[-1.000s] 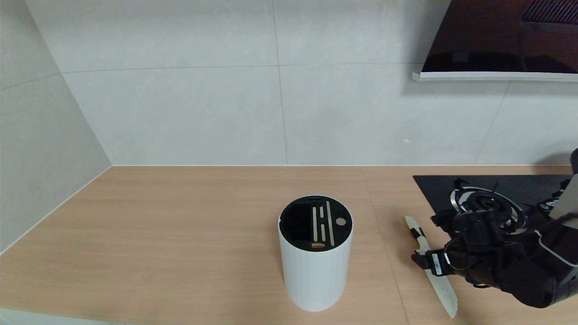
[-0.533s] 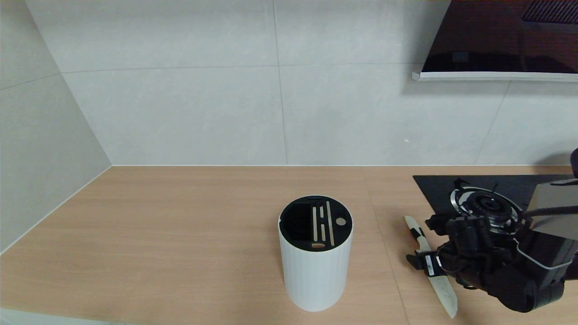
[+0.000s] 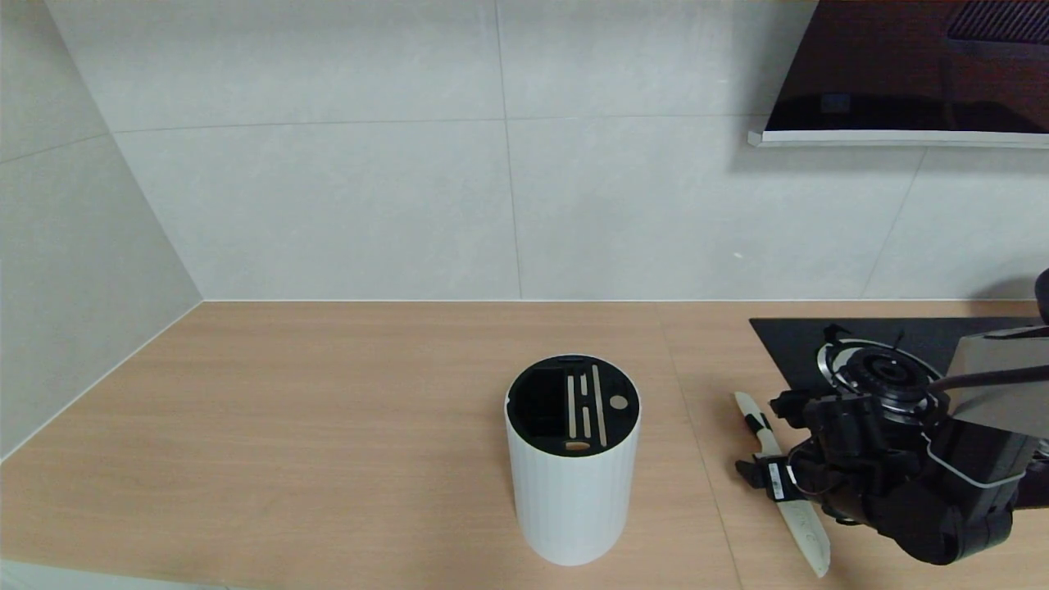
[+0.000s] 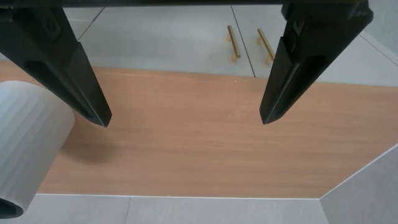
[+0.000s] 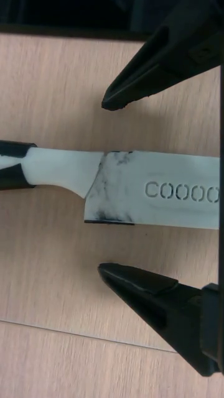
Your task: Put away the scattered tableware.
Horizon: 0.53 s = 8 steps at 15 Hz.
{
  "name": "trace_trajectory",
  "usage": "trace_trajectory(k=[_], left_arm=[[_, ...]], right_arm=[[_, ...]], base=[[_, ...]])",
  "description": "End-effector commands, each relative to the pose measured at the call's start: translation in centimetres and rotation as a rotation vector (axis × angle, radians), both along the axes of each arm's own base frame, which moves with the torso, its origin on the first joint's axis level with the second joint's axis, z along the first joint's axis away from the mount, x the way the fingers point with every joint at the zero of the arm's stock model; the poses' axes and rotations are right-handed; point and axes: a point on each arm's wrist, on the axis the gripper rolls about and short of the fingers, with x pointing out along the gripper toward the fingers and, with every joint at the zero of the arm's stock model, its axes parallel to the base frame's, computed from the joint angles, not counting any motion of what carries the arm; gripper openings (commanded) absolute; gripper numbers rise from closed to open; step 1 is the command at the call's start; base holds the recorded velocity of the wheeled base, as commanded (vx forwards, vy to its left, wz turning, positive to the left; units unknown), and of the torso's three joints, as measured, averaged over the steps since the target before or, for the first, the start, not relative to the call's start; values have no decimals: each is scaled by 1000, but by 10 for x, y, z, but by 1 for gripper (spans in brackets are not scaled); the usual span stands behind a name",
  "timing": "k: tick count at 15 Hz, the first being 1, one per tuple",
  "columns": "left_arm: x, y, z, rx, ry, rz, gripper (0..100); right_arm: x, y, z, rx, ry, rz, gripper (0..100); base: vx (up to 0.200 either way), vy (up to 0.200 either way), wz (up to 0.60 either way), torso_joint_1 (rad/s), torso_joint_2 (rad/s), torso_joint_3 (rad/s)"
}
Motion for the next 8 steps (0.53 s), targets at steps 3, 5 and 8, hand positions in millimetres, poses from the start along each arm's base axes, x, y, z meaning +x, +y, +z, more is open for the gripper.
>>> trace_trajectory(k=[3, 5, 8], left_arm=[[0, 0, 0, 0, 0, 1, 100], [0, 0, 0, 0, 0, 1, 100], [0, 0, 0, 0, 0, 1, 100]], right_arm=[[0, 0, -6, -5, 17, 0, 0], [0, 0, -7, -5, 20, 0, 0], [0, 0, -6, -5, 17, 0, 0]], base=[[0, 0, 0, 0, 0, 0], [0, 0, 0, 0, 0, 0], [0, 0, 0, 0, 0, 0]])
